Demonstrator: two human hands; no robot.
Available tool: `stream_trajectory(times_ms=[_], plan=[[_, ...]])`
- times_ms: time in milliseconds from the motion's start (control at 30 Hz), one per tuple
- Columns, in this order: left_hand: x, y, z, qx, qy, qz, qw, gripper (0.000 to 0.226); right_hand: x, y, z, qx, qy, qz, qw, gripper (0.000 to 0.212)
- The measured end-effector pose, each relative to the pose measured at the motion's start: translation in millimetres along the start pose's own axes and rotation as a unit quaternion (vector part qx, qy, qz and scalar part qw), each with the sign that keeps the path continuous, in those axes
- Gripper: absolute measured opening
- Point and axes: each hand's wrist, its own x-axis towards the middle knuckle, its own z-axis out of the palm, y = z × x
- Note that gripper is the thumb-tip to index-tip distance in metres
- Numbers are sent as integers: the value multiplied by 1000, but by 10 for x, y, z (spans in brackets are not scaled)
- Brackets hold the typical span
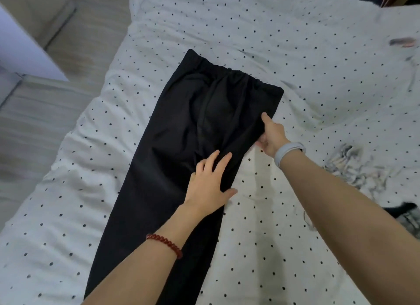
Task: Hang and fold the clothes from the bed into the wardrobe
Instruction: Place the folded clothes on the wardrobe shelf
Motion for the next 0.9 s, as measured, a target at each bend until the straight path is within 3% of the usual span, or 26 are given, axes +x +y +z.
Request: stream_trajectory(times_ms=[67, 133, 233, 300, 367, 433, 567, 667, 767, 900], plan=[[68, 17, 111, 90, -21, -27, 995, 89, 102, -27, 12, 43, 35, -8, 998, 26], [105, 44, 158, 115, -11, -42, 992, 82, 138, -32, 36, 12, 93, -72, 993, 18], [175, 123, 41, 54, 31, -39, 997, 67, 73, -186, 123, -59, 150, -206, 965, 11], [206, 110, -133, -73, 27, -60, 995, 51, 39, -293, 249, -89, 154, -268, 947, 11], [231, 39, -378, -222, 26, -112, 968, 25, -52, -413, 483, -117, 131, -311, 934, 14], [239, -98, -621, -311, 39, -154, 937, 17, -125, -515, 790, -156, 81, -340, 924, 21], [223, -457, -983, -384, 69, -229, 892, 18, -174, -606, 1394, -287, -91, -320, 898, 38], [214, -810, -1015, -359, 102, -277, 885, 20, -160, -463, 1559, -335, -131, -308, 881, 38], [168, -1109, -909, -293, 115, -314, 896, 26, -77, -142, 1422, -431, -78, -352, 827, 39], [140, -1265, -797, -264, 99, -317, 906, 42, 93, 174, 1226, -604, -62, -367, 705, 47]])
